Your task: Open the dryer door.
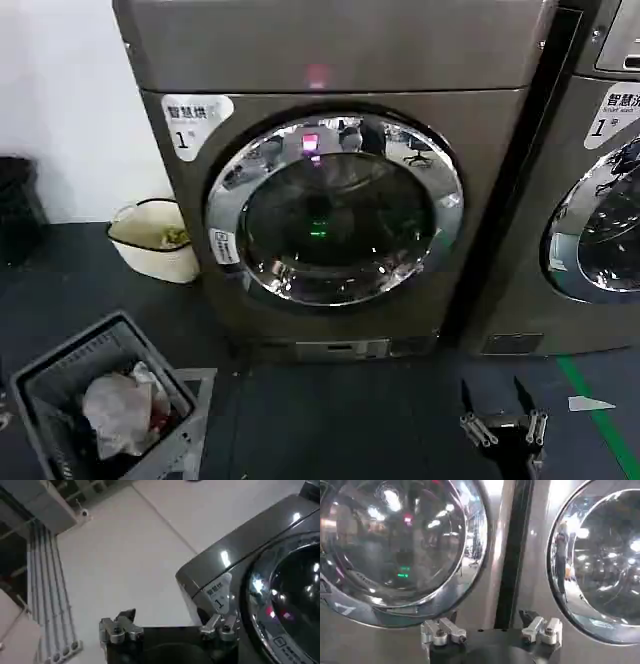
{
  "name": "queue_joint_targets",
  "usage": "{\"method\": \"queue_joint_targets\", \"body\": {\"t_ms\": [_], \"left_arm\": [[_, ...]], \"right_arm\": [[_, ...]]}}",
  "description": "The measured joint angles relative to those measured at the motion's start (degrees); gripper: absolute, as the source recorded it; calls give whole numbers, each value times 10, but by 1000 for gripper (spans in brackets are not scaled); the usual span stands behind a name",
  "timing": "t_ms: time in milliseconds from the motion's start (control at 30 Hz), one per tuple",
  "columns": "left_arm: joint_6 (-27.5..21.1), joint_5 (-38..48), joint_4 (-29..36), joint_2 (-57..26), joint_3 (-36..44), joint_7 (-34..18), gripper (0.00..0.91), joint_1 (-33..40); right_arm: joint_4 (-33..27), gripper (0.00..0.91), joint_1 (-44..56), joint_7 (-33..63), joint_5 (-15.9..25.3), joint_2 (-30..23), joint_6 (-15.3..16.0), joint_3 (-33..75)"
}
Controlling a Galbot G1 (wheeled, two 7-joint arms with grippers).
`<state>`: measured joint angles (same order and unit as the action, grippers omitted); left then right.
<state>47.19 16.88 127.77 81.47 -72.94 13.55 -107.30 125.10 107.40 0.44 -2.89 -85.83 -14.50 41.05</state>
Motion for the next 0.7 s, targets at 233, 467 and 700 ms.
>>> {"method": "queue_joint_targets", "body": {"t_ms": [233, 467, 700], "left_arm": [[0, 0, 1, 1, 4, 2, 907, 1], [0, 0, 5, 2, 9, 6, 907, 1], [0, 0, 6, 1, 9, 8, 907, 2]], "right_arm": [[-1, 907, -9, -4, 2, 8, 9, 6], [0, 907, -28, -23, 2, 24, 29, 8], [3, 907, -60, -57, -14, 66, 64, 7]]}}
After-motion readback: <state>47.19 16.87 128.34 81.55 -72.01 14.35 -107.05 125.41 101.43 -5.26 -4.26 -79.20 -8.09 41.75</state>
